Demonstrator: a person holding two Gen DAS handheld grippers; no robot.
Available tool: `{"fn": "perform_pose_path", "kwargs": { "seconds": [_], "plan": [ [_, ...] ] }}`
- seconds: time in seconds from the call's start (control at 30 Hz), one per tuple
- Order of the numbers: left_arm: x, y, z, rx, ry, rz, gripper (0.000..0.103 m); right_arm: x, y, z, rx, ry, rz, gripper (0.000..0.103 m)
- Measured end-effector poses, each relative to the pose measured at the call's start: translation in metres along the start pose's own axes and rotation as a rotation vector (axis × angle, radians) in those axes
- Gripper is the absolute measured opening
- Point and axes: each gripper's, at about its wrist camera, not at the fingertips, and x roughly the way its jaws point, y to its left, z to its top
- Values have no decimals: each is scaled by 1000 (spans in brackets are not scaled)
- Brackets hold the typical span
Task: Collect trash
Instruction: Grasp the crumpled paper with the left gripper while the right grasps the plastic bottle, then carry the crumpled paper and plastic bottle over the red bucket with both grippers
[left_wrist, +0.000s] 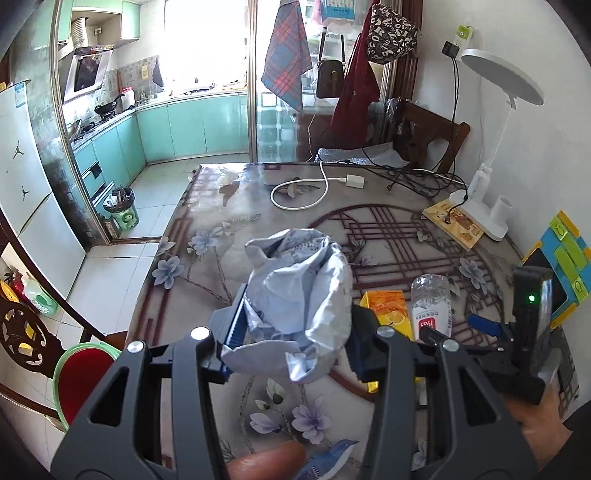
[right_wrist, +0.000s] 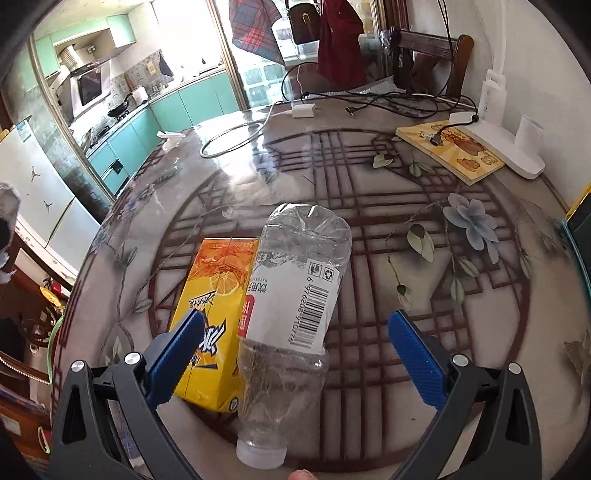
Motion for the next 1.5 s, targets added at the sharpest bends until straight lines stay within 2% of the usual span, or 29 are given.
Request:
{"fn": "perform_pose_path", "kwargs": {
  "seconds": [0.3, 0.53, 0.63, 0.7, 0.83, 0.9, 1.0, 1.17, 1.33, 1.5],
  "plan": [
    [-15, 40, -9, -35, -10, 23, 45, 28, 2, 6, 43, 25, -53, 92],
    [-23, 55, -5, -64, -27, 24, 46, 29, 0, 3, 53, 19, -35, 91],
    [-26, 58, -4, -73, -33, 18, 46, 27, -1, 5, 58, 22, -26, 85],
    [-27, 58, -3, -75, -38, 17, 46, 24, -5, 6, 73, 16, -24, 76],
    [-31, 61, -2, -81, -47, 15, 46, 19, -15, 4, 134, 24, -12, 70],
    [-34, 64, -2, -85, -52, 16, 46, 16, -20, 2, 155, 13, -29, 64],
    [-37, 67, -2, -95, -56, 15, 46, 27, -27, -3, 180, 66, -17, 59],
    [-39, 73, -2, -108, -60, 23, 46, 28, -21, -6, 121, 63, -28, 50],
    [-43, 85, -2, -128, -68, 37, 46, 9, -8, -3, 64, 19, -39, 49],
    [-49, 105, -3, -165, -72, 67, 46, -23, 25, 6, -25, -50, -20, 49]
  ]
}}
